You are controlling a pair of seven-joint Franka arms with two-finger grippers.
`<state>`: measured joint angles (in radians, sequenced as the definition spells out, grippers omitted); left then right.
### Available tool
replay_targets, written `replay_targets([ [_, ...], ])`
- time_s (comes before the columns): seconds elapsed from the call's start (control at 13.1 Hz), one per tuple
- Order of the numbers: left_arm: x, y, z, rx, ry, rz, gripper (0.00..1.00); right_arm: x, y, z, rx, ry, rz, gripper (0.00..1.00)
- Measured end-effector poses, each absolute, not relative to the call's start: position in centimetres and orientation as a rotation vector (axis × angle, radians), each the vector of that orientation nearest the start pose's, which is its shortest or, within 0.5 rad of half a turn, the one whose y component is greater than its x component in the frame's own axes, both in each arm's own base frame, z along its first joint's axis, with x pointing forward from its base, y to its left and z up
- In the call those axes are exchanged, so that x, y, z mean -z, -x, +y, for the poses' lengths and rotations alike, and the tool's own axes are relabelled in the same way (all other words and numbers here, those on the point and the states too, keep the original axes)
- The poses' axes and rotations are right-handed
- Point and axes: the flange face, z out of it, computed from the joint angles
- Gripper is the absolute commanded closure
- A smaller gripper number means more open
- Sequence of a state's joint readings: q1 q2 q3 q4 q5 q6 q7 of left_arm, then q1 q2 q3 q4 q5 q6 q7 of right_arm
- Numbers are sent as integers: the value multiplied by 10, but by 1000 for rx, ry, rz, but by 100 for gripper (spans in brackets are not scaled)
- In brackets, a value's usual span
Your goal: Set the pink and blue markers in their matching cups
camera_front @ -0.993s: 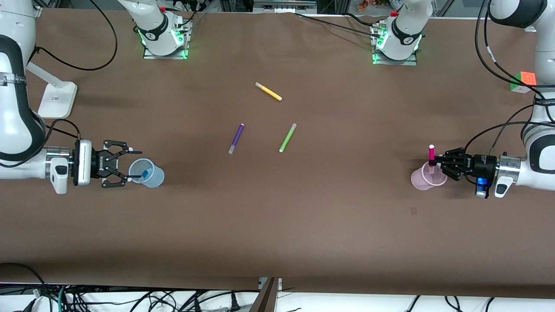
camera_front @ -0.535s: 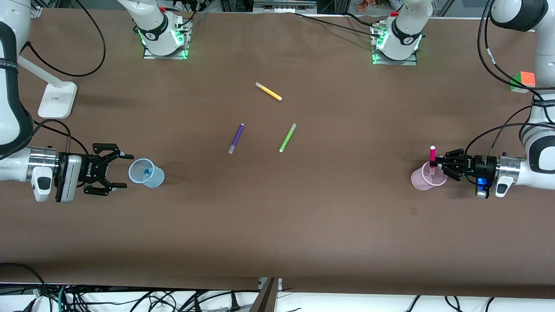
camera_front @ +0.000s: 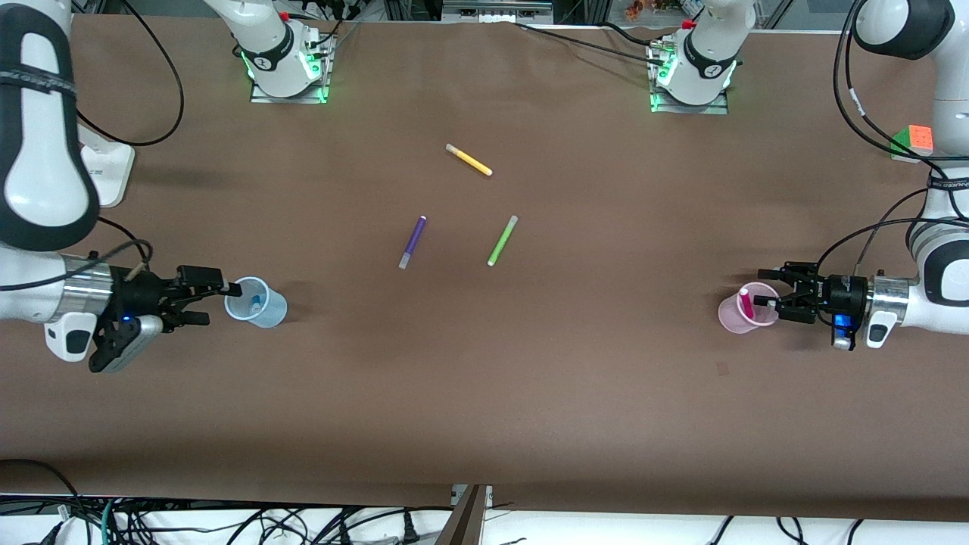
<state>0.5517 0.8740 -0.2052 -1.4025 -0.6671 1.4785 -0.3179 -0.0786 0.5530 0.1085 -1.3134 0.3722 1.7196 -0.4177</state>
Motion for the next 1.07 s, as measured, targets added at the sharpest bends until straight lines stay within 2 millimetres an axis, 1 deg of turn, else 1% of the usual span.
replay_targets([
  [0.15,-190,-628,175,878,-1937,929,0,-416,-697,61,-170,2767,-291,0],
  [0.23,-195,-632,176,865,-1942,925,0,-419,-694,74,-213,2810,-198,0],
  [0.31,-204,-638,178,851,-1948,927,0,-423,-689,86,-251,2853,-126,0],
  [0.38,-218,-643,179,853,-1949,935,0,-431,-685,93,-274,2887,-90,0],
  [0.46,-236,-648,181,872,-1947,945,0,-441,-681,96,-297,2913,-74,0],
  [0.61,-283,-658,182,909,-1952,966,0,-458,-674,89,-327,2948,-59,0],
  [0.69,-312,-661,183,928,-1962,977,0,-466,-672,81,-328,2967,-54,0],
  [0.84,-374,-661,176,957,-1995,1011,0,-491,-672,68,-303,2991,-39,0],
  [0.92,-407,-660,166,962,-2021,1031,0,-505,-669,62,-291,3003,-30,0],
  [0.99,-443,-656,150,963,-2059,1058,0,-519,-665,53,-285,3018,-14,0],
  [1.07,-478,-652,127,956,-2119,1088,0,-534,-659,38,-272,3047,12,0],
])
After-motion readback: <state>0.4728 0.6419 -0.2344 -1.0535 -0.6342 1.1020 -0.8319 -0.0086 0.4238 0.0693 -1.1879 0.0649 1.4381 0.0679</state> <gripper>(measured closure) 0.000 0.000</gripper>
